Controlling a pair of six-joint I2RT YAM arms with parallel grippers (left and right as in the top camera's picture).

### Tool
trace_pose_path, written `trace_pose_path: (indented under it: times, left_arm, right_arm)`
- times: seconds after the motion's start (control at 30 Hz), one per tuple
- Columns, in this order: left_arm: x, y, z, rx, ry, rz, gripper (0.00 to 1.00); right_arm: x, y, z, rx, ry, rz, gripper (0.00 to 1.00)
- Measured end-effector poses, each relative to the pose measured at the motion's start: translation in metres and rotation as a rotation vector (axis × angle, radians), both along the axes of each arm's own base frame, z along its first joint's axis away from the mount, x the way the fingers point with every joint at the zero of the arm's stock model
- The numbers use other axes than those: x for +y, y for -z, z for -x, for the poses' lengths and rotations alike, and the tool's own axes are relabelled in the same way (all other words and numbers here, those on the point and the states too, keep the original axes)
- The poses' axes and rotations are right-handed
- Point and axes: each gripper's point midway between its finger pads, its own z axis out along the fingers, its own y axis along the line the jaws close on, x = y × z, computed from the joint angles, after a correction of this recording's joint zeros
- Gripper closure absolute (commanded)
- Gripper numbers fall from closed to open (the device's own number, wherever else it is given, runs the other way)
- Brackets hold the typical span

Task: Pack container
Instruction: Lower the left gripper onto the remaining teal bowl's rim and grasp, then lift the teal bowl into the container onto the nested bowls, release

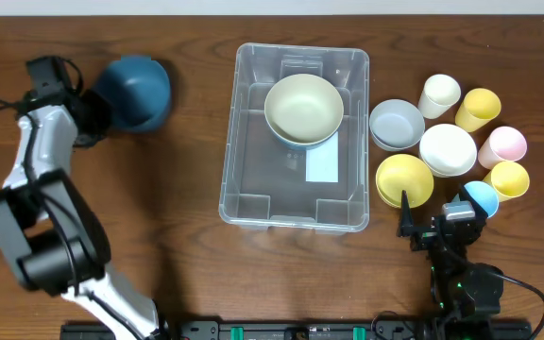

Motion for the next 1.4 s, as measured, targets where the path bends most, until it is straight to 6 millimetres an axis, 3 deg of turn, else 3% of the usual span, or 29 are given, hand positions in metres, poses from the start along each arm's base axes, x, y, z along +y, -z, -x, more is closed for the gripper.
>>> trace_pose_path:
  times: [0.13, 0.17, 0.23, 0.37, 0.43, 0.53, 0.67, 0.9, 1.03, 1.13, 1.17, 1.23, 1.3, 1.4]
  left_arm:
    - [-0.005, -0.063, 0.004, -0.117, 0.007, -0.044, 0.94]
    - [-0.01, -0.087, 0.006, -0.166, 0.017, -0.062, 0.94]
    - [-0.022, -0.116, 0.008, -0.228, 0.04, -0.082, 0.94]
    - [-0.074, -0.181, 0.016, -0.377, 0.153, -0.118, 0.94]
    - [-0.111, -0.207, 0.022, -0.444, 0.242, -0.126, 0.94]
    - [-0.162, -0.227, 0.031, -0.501, 0.357, -0.123, 0.94]
    - [-0.218, -0.227, 0.037, -0.508, 0.485, -0.12, 0.94]
    - [-0.299, -0.185, 0.031, -0.441, 0.658, -0.121, 0.94]
    - [-0.332, -0.153, 0.02, -0.405, 0.718, -0.117, 0.94]
    - [-0.345, -0.132, 0.013, -0.378, 0.738, -0.118, 0.94]
    - [-0.347, -0.124, 0.011, -0.365, 0.742, -0.119, 0.83]
    - [-0.35, -0.113, 0.008, -0.345, 0.752, -0.124, 0.5]
    - [-0.35, -0.108, 0.007, -0.333, 0.748, -0.124, 0.43]
    - [-0.349, -0.11, 0.007, -0.339, 0.752, -0.128, 0.42]
  right_arm:
    - [0.0, 0.0, 0.0, 0.0, 0.0, 0.0, 0.01]
    - [0.0, 0.0, 0.0, 0.0, 0.0, 0.0, 0.01]
    - [0.0, 0.0, 0.0, 0.0, 0.0, 0.0, 0.01]
    - [0.0, 0.0, 0.0, 0.0, -0.001, 0.0, 0.01]
    - [0.0, 0.0, 0.0, 0.0, 0.0, 0.0, 0.01]
    - [0.0, 0.0, 0.0, 0.0, 0.0, 0.0, 0.01]
    - [0.0, 0.0, 0.0, 0.0, 0.0, 0.0, 0.01]
    - [0.0, 0.0, 0.0, 0.0, 0.0, 0.0, 0.01]
    - [0.0, 0.0, 0.0, 0.001, 0.0, 0.0, 0.01]
    - [0.0, 0.0, 0.0, 0.0, 0.0, 0.0, 0.01]
    - [0.0, 0.0, 0.0, 0.0, 0.0, 0.0, 0.01]
    - [0.0, 0.0, 0.0, 0.0, 0.0, 0.0, 0.01]
    - [0.0, 0.0, 0.0, 0.0, 0.0, 0.0, 0.01]
    - [0.0, 0.0, 0.0, 0.0, 0.0, 0.0, 0.01]
